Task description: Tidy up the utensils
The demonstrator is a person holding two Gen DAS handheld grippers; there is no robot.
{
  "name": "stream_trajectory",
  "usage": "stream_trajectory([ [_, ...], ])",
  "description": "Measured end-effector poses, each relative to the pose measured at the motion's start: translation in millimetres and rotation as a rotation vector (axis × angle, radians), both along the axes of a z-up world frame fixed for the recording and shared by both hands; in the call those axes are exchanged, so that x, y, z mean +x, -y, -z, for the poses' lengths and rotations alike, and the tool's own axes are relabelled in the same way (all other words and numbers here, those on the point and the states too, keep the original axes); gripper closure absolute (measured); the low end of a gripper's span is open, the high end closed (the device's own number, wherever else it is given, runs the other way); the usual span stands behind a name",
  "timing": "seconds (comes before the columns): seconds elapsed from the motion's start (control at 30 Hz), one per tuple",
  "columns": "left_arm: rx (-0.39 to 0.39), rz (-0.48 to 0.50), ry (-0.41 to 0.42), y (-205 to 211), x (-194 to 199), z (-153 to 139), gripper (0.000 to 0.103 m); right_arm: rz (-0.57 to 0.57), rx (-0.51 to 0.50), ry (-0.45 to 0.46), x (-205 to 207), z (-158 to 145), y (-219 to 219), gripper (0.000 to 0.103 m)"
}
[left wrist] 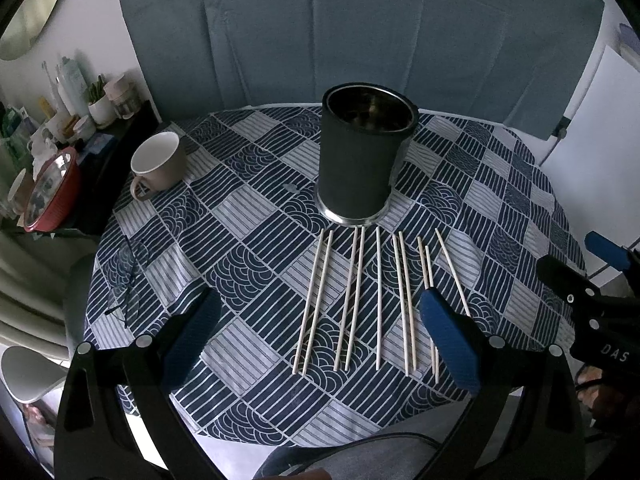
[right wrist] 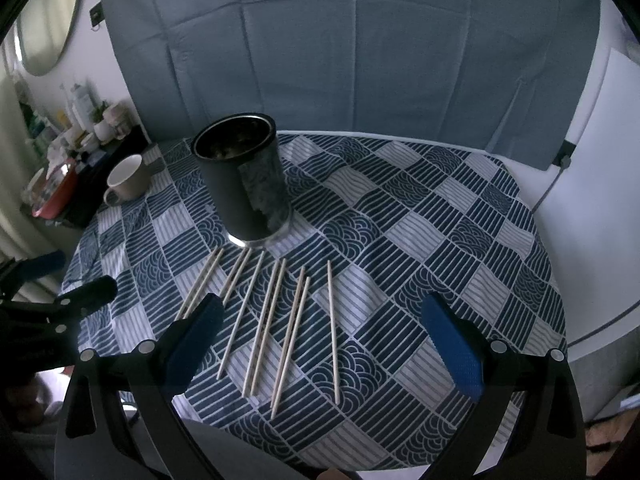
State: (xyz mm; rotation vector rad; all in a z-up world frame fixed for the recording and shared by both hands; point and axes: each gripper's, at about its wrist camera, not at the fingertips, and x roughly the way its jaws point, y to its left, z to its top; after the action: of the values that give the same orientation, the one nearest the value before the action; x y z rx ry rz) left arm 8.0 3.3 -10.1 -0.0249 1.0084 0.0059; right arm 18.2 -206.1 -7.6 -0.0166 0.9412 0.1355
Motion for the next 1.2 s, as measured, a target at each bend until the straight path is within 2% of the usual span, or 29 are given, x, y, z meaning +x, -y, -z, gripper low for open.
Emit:
stream_trajectory([
  [0.43, 0.065, 0.04, -0.016, 5, 21, 1, 0.006, 0.024, 0.01, -0.052, 13, 11, 1, 0.008],
  [0.73, 0.059, 0.043, -0.108, -11, 52, 20, 0.006, 0.065, 0.02, -0.155, 31, 31, 8, 0.008],
  [0.9, 0.061, 0.027, -0.161, -22, 69, 41, 0.006, 0.091, 0.019, -0.222, 42, 47, 12, 0.008],
  [1.2, 0.074, -0.011, -0.304, -38, 89, 95, 0.006, 0.122, 0.013, -0.333, 57, 79, 20, 0.008],
])
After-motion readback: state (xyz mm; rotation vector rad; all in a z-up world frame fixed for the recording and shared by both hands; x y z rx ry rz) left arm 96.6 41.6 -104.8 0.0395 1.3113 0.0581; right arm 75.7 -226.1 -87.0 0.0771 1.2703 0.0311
